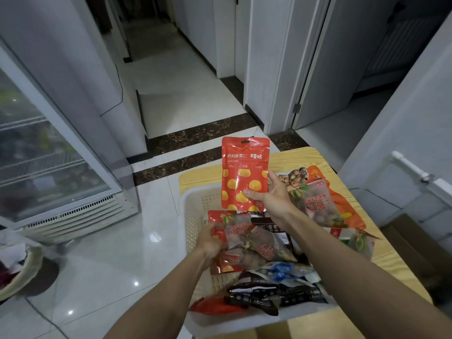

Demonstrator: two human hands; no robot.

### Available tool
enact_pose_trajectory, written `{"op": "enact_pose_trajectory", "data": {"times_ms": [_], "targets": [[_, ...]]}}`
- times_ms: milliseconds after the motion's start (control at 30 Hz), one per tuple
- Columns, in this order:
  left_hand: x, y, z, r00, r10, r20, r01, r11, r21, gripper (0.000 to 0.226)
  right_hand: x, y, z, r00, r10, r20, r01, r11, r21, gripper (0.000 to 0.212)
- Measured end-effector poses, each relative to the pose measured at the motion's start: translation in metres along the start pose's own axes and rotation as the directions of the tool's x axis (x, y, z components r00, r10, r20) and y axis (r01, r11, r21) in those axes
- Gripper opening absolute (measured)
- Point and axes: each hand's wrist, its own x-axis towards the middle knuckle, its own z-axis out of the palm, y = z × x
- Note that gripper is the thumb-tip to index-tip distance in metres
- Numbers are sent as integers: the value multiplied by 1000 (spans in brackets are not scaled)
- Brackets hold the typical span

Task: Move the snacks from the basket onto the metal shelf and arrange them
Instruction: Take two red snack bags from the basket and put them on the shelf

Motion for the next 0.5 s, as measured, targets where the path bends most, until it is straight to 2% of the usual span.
{"op": "enact_pose_trajectory", "data": {"times_ms": [167,267,433,500], "targets": [[-9,-5,-5,997,-33,73,38,997,-68,54,-4,1,0,1000,-1,7,1,1000,-17,61],[-17,-7,-6,998,-19,59,23,997,-74,60,-9,-1,1,1000,-12,17,12,1000,-13,63],[-31,1,-10,987,125,-100,-136,985,-110,50,-21,-9,-2,999,-24,32,24,1000,12,62],[-42,11,-18,959,239,-151,-245,969,-23,50,-26,-13,-4,999,-30,39,30,999,14,59]]}}
